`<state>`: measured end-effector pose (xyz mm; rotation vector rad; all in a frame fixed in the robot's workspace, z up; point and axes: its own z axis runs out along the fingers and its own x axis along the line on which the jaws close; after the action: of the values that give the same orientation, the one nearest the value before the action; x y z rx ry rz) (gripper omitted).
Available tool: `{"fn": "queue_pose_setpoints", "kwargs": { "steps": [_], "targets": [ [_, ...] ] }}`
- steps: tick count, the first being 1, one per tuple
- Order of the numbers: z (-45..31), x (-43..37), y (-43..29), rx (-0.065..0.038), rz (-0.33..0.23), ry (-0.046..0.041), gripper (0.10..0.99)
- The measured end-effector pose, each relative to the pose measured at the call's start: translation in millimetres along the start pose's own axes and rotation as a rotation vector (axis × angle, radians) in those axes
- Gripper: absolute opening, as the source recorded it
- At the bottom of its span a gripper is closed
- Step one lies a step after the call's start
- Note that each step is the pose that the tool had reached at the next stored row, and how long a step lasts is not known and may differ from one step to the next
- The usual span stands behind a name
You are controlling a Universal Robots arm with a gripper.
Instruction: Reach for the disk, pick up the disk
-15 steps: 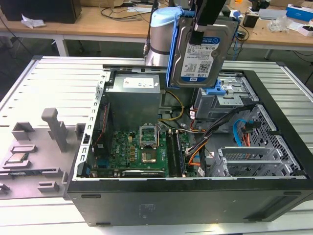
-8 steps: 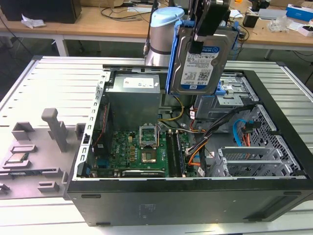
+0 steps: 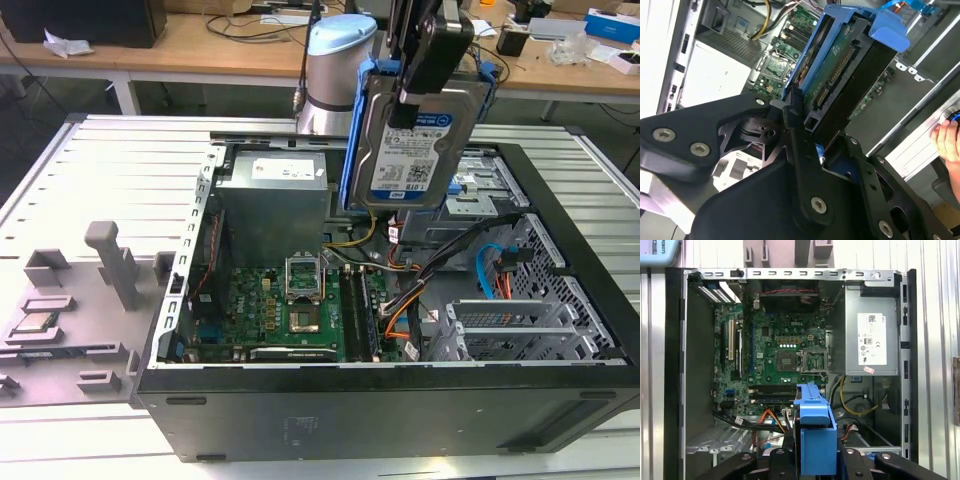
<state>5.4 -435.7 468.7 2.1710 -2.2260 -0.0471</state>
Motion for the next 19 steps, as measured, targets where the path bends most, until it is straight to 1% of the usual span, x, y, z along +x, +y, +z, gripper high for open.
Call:
{"fn": "queue_pose_setpoints", "kwargs": {
  "steps": [1, 3, 10, 15, 19],
  "targets": [
    [0.2, 3.3, -0.1, 0.0, 0.0, -0.0001, 0.365],
    [0.6, 7.3, -0.2, 0.0, 0.0, 0.0, 0.365],
    [1.6, 16.1, -0.4, 0.0, 0.0, -0.0001, 0.365],
    [2.4, 21.1, -0.6, 0.0, 0.0, -0.0001, 0.365],
    [3.1, 27.7, -0.8, 0.0, 0.0, 0.0, 0.365]
  ]
}}
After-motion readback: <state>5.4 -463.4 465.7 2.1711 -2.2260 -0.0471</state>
